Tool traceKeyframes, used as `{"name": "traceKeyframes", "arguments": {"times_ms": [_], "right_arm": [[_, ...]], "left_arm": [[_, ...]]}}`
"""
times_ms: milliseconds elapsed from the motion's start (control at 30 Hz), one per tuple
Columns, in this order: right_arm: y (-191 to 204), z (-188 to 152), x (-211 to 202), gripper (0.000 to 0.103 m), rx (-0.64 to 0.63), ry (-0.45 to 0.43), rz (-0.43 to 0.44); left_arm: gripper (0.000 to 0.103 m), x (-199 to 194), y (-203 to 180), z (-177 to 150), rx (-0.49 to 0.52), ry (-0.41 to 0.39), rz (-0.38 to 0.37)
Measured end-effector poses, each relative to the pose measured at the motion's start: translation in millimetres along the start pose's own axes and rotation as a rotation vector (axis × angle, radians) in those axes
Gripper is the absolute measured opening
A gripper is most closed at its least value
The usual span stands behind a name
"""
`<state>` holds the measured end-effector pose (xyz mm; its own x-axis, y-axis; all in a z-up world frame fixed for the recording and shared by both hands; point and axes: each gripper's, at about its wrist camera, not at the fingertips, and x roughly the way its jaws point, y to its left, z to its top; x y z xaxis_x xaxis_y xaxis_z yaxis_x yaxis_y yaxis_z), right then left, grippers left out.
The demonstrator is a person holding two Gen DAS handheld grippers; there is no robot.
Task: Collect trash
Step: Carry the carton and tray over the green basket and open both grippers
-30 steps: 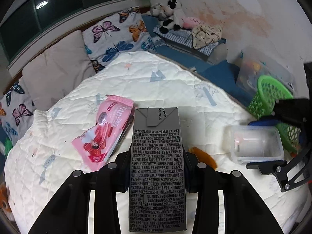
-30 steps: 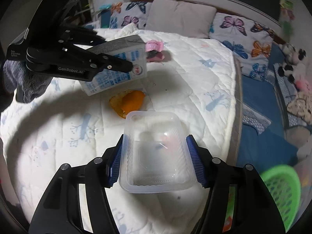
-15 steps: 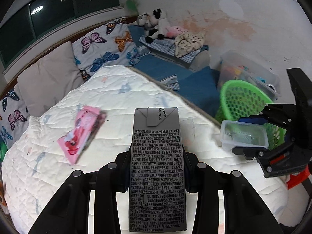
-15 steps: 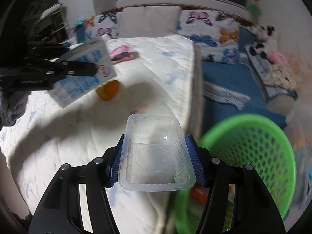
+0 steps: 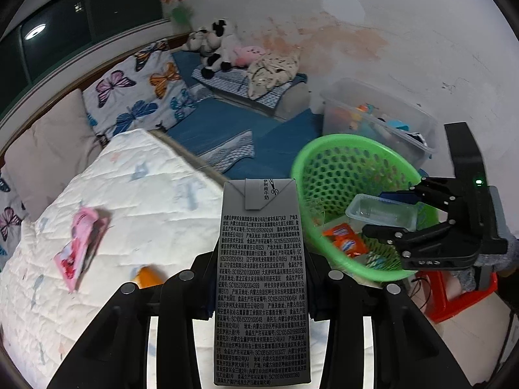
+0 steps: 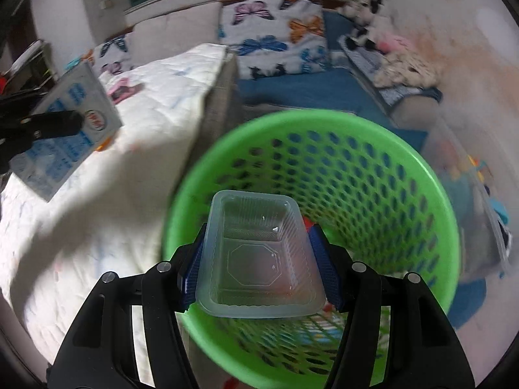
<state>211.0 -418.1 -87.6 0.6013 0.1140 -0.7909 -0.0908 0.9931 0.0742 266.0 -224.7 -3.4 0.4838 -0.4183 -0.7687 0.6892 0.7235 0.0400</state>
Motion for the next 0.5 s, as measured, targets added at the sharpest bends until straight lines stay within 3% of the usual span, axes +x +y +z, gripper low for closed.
{"name": "traceKeyframes", "arguments": {"times_ms": [133,300,500], "right_arm": [[-21,-8,-2,0.062,0.054,0.007,-0.016],[-39,-18,-12,0.072,0.1,-0.008,-0.032],[-59,-29,-29,0.075,0.155,-0.028,-0.035]], "left_arm": [[0.038,7,-22,11,0.012,-0.001,-0.029],[0.038,18,-48,23,0.022,0.005,-0.066],[0.038,38,-74,34,0.015,0.026,-0.088]]}}
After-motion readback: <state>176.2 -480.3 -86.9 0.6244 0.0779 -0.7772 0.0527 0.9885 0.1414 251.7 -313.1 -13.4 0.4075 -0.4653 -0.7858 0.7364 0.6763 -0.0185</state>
